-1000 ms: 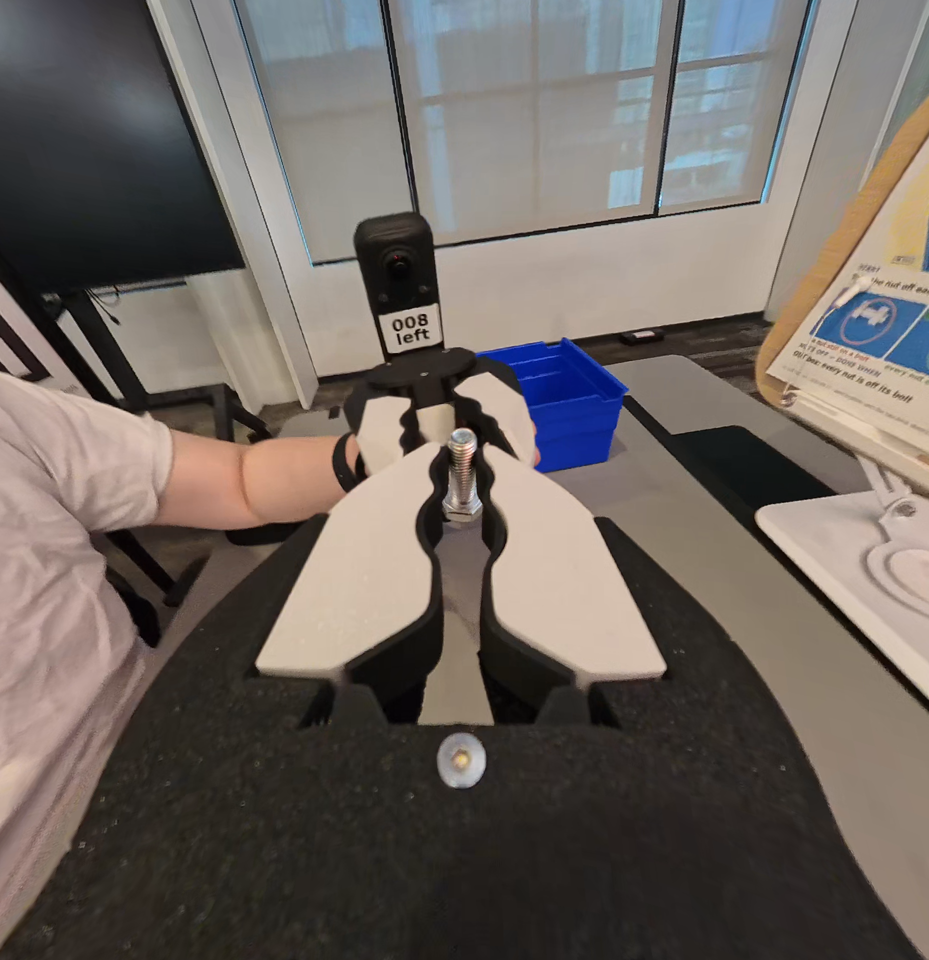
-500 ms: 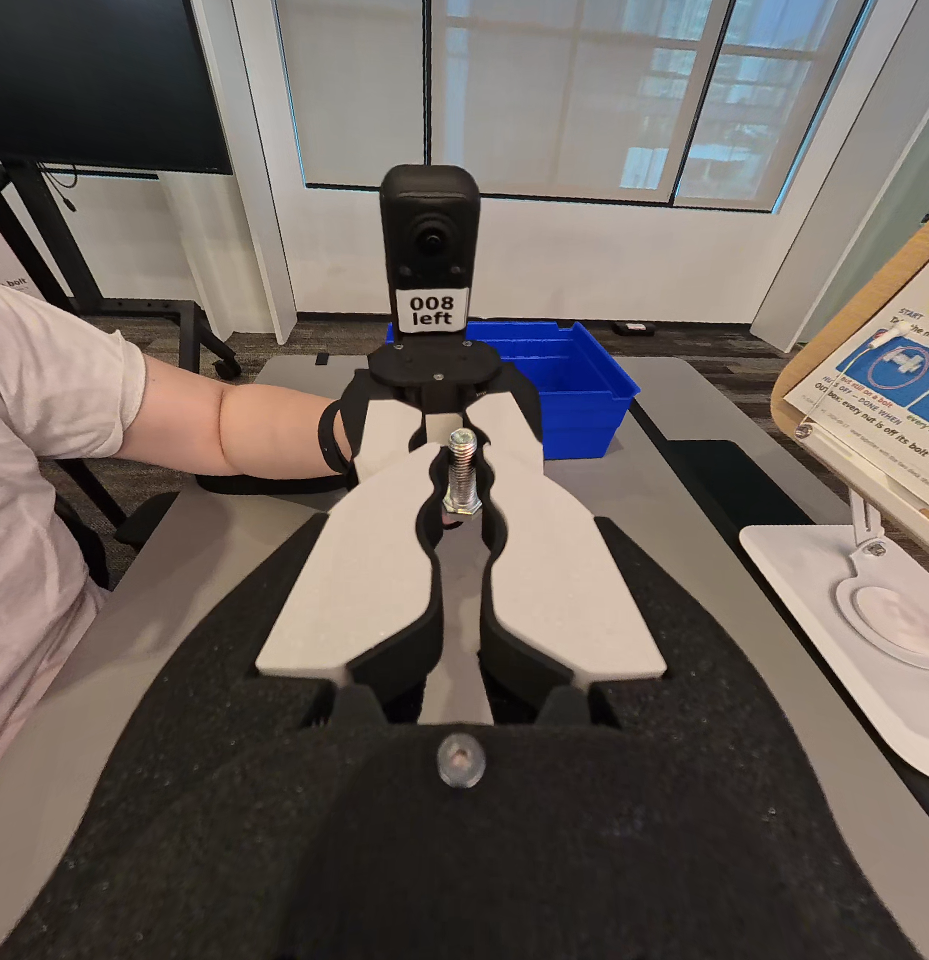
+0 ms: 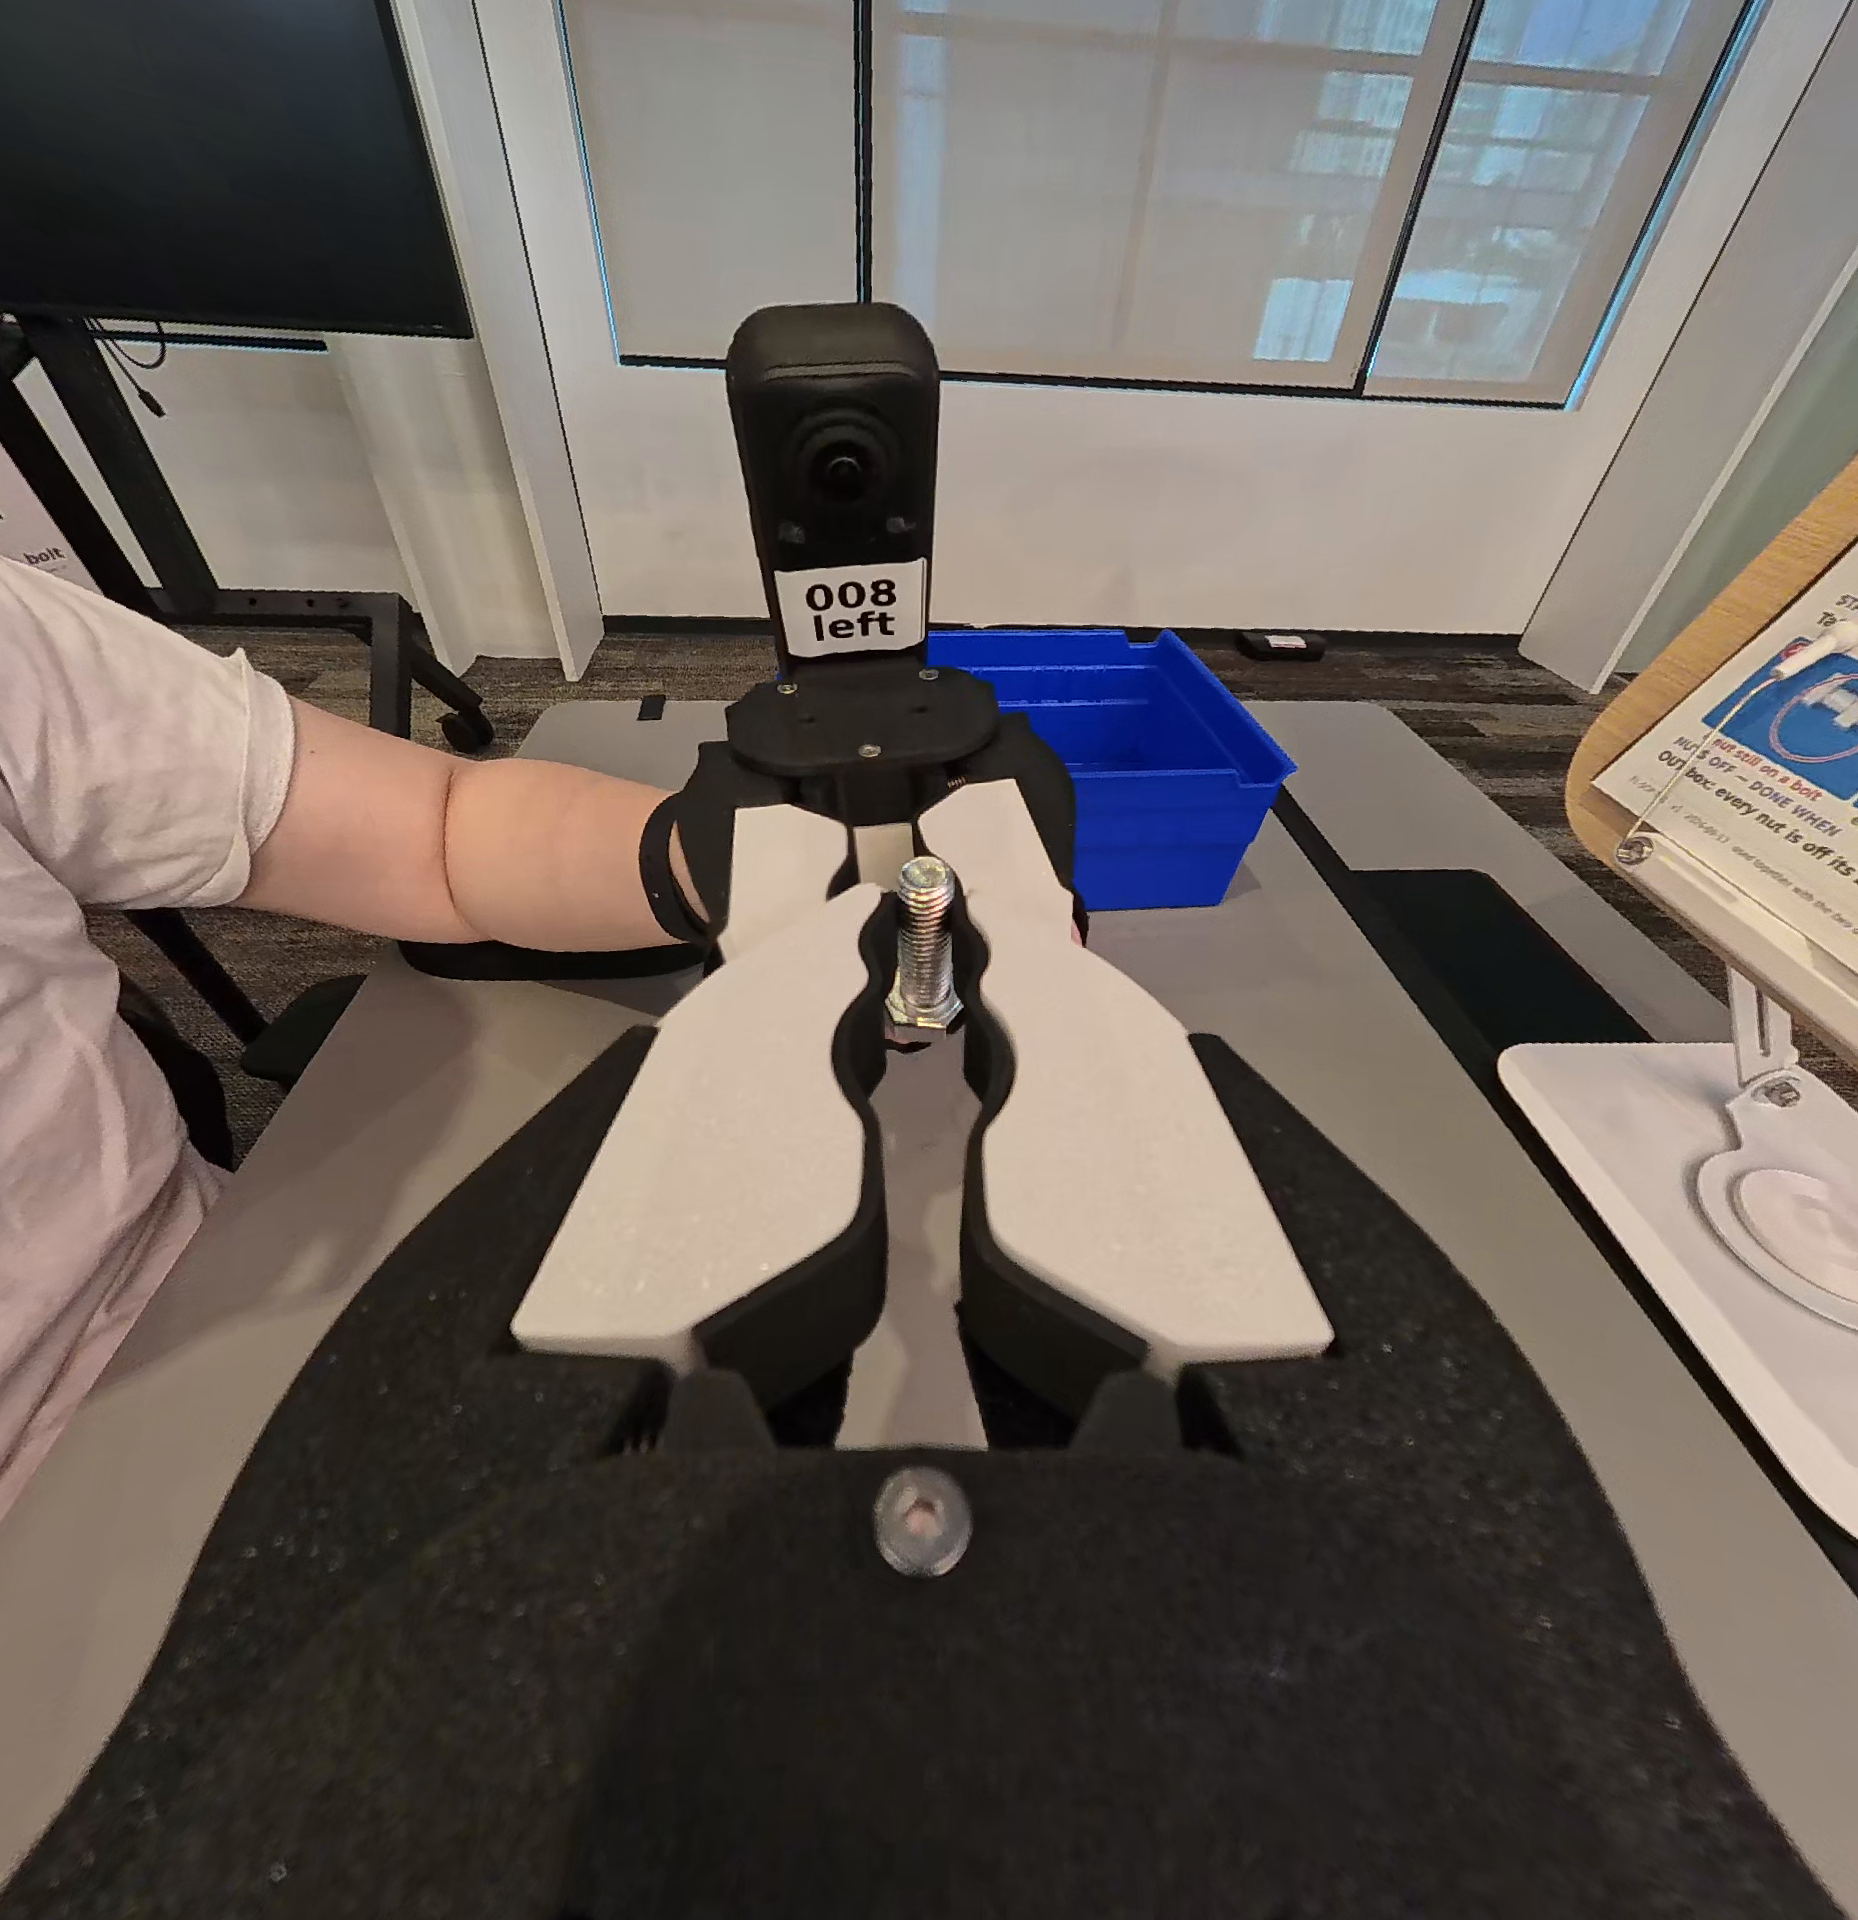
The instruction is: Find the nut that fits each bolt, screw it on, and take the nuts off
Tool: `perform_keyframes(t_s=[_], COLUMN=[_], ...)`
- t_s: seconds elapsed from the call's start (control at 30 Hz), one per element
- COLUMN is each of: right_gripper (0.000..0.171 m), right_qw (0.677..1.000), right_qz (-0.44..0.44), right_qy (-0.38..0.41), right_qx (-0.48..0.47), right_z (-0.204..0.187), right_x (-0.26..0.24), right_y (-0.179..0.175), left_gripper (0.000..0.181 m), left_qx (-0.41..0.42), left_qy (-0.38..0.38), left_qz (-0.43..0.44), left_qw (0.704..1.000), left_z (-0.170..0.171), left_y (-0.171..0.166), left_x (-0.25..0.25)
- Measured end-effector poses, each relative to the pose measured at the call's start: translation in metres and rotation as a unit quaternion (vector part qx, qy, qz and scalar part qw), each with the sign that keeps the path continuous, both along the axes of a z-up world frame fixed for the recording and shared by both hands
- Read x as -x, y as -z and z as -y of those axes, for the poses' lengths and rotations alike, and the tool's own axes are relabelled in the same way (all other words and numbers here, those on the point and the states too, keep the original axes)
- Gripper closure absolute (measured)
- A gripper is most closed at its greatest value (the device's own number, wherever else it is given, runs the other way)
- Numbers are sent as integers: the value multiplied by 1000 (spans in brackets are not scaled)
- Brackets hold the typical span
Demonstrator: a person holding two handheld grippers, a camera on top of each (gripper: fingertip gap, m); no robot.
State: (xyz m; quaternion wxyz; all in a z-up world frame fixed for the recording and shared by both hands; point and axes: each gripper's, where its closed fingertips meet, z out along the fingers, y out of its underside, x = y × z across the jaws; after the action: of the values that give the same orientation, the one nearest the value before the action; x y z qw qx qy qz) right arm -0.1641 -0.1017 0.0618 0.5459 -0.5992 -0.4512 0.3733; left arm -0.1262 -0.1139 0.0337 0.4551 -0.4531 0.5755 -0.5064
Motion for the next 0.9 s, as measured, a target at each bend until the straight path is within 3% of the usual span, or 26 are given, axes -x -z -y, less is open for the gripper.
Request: perform_keyframes(t_s=[0.27, 0.9], right_gripper=[162, 162], right_qw=[1000, 1000], right_qz=[5, -9], right_qy=[10, 18], right_qx=[-10, -8], right_z=[-2, -4], right_x=[-1, 2], right_y=[0, 1], left_gripper=[165, 159], left_qx=[7, -1], left_qy=[-13, -36], left_qz=[-1, 5], left_qw=[1000, 999], left_z=[-7, -10], left_y=[1, 1], left_x=[1, -3])
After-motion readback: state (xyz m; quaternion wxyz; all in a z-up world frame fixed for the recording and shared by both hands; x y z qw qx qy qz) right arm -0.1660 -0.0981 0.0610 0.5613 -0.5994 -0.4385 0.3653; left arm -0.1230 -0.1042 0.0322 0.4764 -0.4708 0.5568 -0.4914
